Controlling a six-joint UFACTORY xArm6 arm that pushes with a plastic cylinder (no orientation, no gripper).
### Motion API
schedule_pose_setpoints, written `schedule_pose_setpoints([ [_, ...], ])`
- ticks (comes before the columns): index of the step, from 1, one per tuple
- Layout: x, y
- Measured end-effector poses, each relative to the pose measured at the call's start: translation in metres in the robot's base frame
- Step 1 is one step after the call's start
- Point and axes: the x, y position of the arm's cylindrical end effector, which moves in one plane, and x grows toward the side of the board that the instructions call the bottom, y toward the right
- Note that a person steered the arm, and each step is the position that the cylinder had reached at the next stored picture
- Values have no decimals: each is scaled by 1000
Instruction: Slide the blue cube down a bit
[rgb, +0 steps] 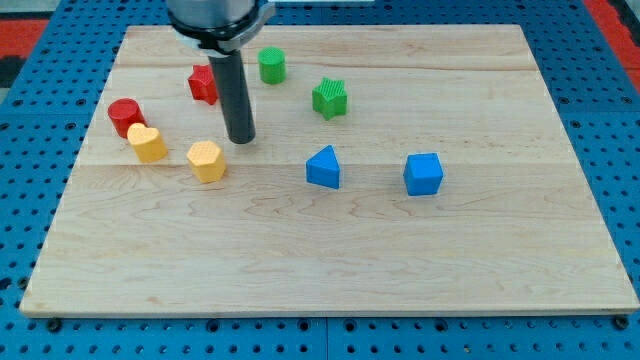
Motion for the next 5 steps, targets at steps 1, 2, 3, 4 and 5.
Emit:
schedule_pose_setpoints([
  [1, 16, -11],
  [2, 20, -5],
  [3, 9, 33],
  [4, 0, 80],
  [5, 8, 112],
])
